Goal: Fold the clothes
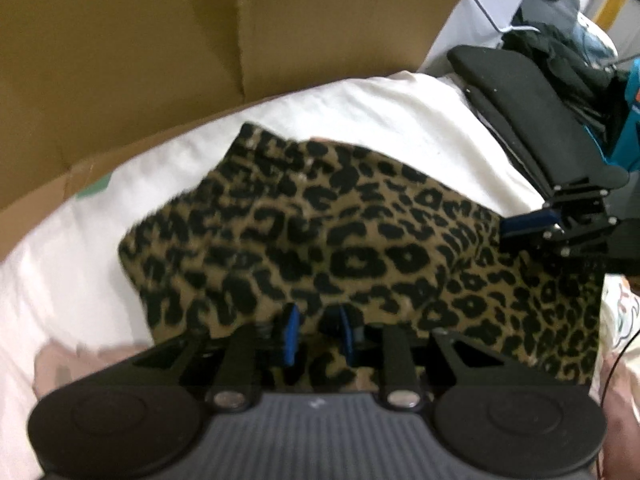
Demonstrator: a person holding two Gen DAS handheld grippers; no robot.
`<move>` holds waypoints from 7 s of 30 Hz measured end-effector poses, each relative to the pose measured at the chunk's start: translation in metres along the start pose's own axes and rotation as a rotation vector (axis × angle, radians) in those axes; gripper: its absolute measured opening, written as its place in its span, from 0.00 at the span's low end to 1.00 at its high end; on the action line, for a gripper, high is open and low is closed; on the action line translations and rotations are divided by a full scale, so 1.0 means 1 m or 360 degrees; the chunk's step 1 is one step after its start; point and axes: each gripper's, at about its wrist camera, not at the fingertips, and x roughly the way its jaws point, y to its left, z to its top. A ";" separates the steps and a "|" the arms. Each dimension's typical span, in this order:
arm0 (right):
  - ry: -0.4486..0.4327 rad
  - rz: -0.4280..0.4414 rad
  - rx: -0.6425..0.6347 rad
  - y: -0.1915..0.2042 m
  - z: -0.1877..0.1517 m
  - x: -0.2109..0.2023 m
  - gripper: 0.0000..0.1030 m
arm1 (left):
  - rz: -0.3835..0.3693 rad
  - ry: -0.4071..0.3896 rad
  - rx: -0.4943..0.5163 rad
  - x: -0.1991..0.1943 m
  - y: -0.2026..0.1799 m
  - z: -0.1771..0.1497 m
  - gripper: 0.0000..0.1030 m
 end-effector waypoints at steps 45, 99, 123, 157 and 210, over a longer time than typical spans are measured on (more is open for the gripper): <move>0.0060 -0.0075 0.0082 0.018 -0.061 -0.040 0.42 | -0.0098 -0.0303 -0.0326 -0.010 -0.027 -0.092 0.38; 0.0171 0.0225 0.0011 0.104 -0.091 -0.074 0.51 | -0.0286 -0.0170 -0.0265 -0.092 -0.063 -0.239 0.42; 0.0181 0.0199 0.0000 0.103 -0.095 -0.056 0.51 | -0.0231 -0.0263 -0.0236 -0.075 -0.082 -0.244 0.09; 0.0219 0.0175 -0.0033 0.104 -0.102 -0.047 0.52 | -0.0538 -0.0191 -0.1032 -0.058 -0.014 -0.260 0.49; 0.0050 0.0203 -0.0006 0.077 -0.096 -0.062 0.50 | -0.0915 -0.0105 -0.1368 -0.034 -0.015 -0.287 0.04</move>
